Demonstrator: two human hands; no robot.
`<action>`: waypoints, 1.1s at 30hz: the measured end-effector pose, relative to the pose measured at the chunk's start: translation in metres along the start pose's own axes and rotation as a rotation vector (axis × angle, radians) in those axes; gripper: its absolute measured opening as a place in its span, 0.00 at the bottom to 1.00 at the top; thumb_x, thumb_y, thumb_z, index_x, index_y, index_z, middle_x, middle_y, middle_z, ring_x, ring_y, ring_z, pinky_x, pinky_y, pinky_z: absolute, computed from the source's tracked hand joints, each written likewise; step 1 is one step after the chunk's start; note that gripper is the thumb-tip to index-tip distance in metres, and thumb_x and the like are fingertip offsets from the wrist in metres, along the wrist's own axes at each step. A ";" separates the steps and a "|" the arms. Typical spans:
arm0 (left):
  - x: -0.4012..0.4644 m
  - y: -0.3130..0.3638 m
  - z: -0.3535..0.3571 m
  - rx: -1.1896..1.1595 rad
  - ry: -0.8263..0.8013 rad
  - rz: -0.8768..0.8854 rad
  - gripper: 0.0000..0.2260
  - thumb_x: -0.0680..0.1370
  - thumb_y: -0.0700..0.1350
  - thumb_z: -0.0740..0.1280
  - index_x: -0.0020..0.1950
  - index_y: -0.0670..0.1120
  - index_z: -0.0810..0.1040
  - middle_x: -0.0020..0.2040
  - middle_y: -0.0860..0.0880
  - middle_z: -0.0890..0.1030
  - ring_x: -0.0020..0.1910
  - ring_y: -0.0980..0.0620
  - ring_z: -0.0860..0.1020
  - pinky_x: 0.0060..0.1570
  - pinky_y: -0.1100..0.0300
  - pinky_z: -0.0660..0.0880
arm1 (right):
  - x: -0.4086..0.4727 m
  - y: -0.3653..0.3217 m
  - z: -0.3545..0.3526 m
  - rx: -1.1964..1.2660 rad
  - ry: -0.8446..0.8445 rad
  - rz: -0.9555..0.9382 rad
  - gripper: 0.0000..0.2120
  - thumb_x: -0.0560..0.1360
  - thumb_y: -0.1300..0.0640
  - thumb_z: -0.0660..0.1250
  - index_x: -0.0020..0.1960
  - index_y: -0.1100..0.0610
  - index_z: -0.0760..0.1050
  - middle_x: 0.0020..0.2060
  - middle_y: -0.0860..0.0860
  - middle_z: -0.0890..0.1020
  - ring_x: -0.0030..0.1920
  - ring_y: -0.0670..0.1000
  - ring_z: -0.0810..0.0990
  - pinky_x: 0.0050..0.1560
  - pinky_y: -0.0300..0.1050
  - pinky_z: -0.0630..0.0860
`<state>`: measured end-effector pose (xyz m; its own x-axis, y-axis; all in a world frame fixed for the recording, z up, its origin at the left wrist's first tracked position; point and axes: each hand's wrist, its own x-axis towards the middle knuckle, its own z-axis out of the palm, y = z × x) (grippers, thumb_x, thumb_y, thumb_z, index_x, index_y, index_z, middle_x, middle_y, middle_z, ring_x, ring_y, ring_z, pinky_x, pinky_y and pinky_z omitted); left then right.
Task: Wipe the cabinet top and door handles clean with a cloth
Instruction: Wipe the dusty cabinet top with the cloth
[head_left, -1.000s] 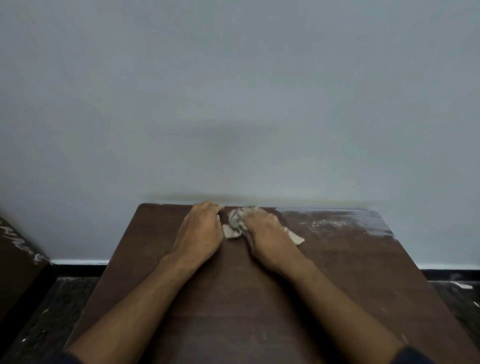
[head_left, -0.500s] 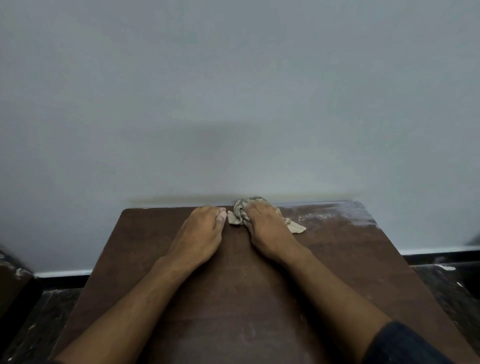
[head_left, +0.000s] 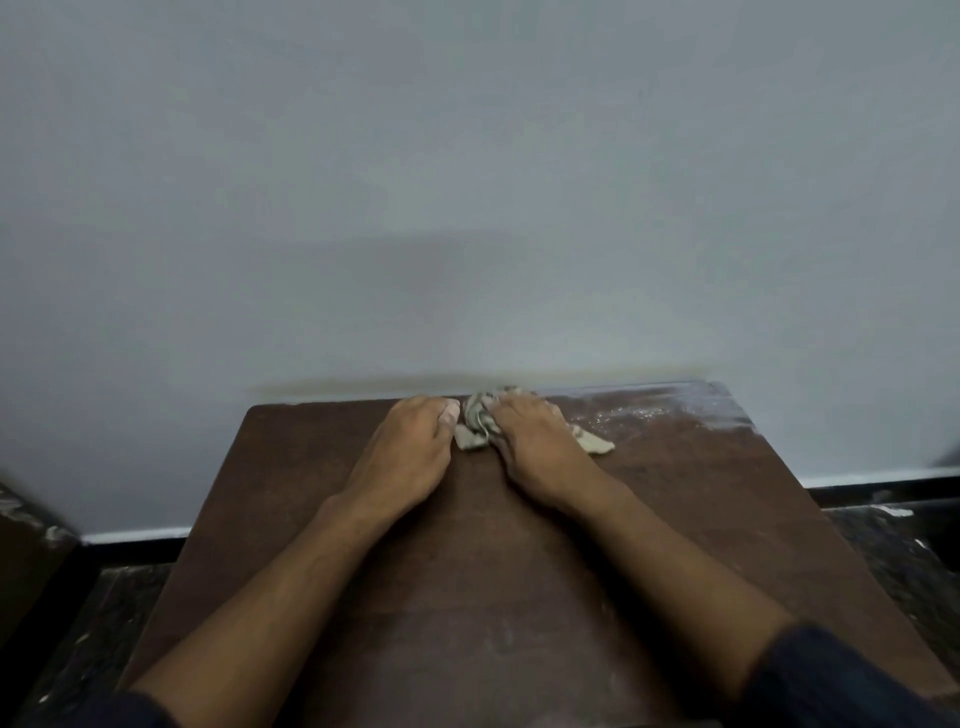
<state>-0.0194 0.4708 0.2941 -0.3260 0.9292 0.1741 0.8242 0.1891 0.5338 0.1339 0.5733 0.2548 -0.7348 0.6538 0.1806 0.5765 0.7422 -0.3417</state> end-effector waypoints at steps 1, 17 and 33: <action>-0.002 -0.001 -0.002 0.002 0.005 -0.008 0.16 0.84 0.49 0.56 0.58 0.44 0.80 0.56 0.46 0.82 0.58 0.47 0.77 0.59 0.52 0.73 | 0.009 -0.002 0.003 -0.013 0.004 0.032 0.22 0.83 0.54 0.57 0.76 0.57 0.65 0.75 0.56 0.68 0.76 0.59 0.63 0.76 0.58 0.59; -0.020 0.008 -0.010 -0.003 0.004 0.020 0.16 0.83 0.51 0.58 0.62 0.47 0.81 0.60 0.49 0.82 0.60 0.52 0.78 0.61 0.53 0.74 | -0.061 0.008 -0.010 -0.012 0.009 0.075 0.22 0.83 0.50 0.56 0.77 0.51 0.65 0.76 0.51 0.67 0.77 0.56 0.61 0.76 0.61 0.58; -0.054 0.081 0.054 -0.034 -0.093 0.321 0.13 0.81 0.47 0.62 0.65 0.49 0.77 0.59 0.53 0.77 0.59 0.53 0.72 0.62 0.58 0.70 | -0.133 0.068 -0.047 -0.086 0.115 0.404 0.21 0.82 0.53 0.57 0.74 0.50 0.68 0.73 0.52 0.70 0.74 0.57 0.65 0.73 0.60 0.62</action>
<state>0.0901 0.4528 0.2826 -0.0068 0.9649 0.2625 0.8615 -0.1276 0.4914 0.2879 0.5436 0.2508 -0.4018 0.9032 0.1513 0.8413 0.4293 -0.3284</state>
